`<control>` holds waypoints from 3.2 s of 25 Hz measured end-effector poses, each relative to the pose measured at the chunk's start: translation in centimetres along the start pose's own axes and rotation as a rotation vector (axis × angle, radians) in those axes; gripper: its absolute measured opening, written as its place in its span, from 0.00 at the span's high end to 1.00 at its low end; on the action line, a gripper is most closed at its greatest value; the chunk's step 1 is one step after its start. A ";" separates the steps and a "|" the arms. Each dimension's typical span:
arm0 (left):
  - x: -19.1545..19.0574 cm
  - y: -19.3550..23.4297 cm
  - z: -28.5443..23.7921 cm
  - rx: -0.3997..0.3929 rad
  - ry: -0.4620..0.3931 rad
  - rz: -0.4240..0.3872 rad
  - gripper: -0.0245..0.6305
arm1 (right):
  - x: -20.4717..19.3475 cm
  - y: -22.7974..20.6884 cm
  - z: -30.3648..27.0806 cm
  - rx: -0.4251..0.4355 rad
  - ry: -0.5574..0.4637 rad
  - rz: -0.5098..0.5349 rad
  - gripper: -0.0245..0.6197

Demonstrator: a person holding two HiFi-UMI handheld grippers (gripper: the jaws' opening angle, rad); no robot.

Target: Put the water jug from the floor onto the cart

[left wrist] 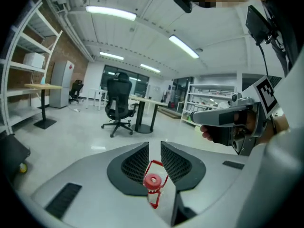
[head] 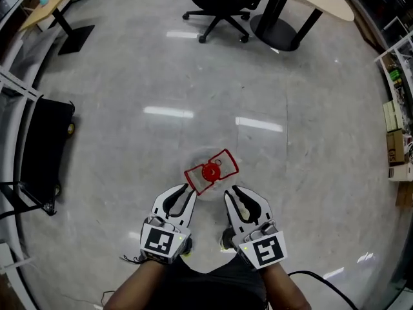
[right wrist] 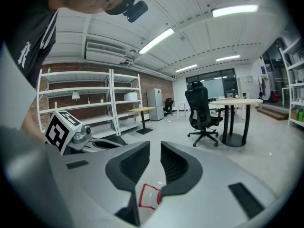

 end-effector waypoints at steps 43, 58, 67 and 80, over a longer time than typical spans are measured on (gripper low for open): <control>-22.5 7.5 -5.7 0.191 0.168 0.402 0.83 | -28.1 -11.0 -3.7 -0.145 0.311 -0.126 0.88; 9.7 8.2 6.6 0.250 0.107 0.432 0.85 | 3.4 2.5 -7.0 -0.103 0.290 -0.157 0.88; 29.7 13.9 18.6 0.342 -0.029 0.412 0.85 | 22.0 16.4 -14.1 0.027 0.211 -0.126 0.87; 37.2 26.4 32.0 0.616 -0.151 0.360 0.85 | 26.5 33.0 -27.0 0.327 0.188 -0.139 0.87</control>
Point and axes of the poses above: the fingertips, and each gripper's own axes: z backward along the fingers, y to its left, x out of its top, the point moved 1 cm from there along z, backward along the fingers, and after that the axes turned 12 degrees about -y, right-handed, at the moved point
